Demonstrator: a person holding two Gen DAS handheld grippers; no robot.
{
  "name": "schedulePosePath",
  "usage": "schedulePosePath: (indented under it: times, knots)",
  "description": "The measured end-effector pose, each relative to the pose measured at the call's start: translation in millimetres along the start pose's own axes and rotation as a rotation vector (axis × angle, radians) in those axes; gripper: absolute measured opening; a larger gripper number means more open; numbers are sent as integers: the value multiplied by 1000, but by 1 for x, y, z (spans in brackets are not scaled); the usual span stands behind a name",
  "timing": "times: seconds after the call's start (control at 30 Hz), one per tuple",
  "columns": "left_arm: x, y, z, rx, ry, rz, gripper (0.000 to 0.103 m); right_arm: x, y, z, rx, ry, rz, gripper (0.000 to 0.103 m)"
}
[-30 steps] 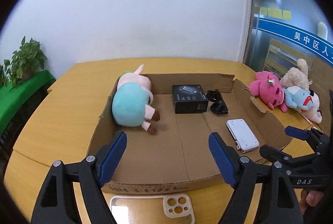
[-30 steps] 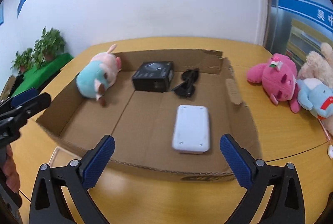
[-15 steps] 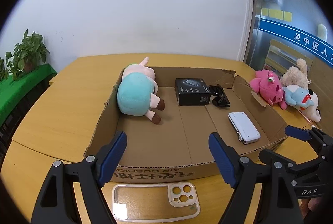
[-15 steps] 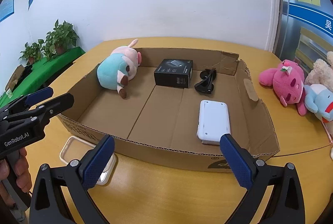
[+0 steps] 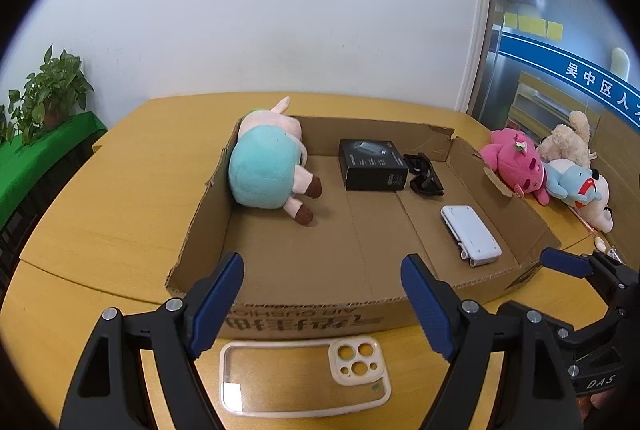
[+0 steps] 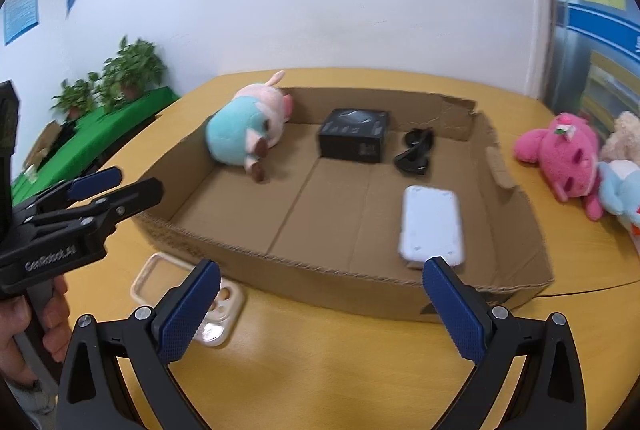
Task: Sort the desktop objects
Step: 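Move the left gripper to the clear phone case and grasp its rim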
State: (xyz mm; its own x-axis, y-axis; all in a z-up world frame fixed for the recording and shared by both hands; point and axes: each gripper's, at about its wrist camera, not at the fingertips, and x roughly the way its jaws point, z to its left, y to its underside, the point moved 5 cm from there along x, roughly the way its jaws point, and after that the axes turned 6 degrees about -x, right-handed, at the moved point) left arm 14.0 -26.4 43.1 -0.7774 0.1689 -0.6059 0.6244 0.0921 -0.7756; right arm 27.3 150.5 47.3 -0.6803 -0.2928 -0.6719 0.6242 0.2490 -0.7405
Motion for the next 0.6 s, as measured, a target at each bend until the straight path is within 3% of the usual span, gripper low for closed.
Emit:
schedulePosePath:
  times: [0.37, 0.5, 0.6]
  knots:
    - [9, 54, 62, -89, 48, 178, 81, 48, 45, 74, -57, -319, 167, 98]
    - [24, 64, 77, -149, 127, 244, 81, 71, 53, 87, -26, -396, 225, 96]
    - [42, 72, 87, -208, 174, 311, 80, 86, 57, 94, -38, -400, 259, 97]
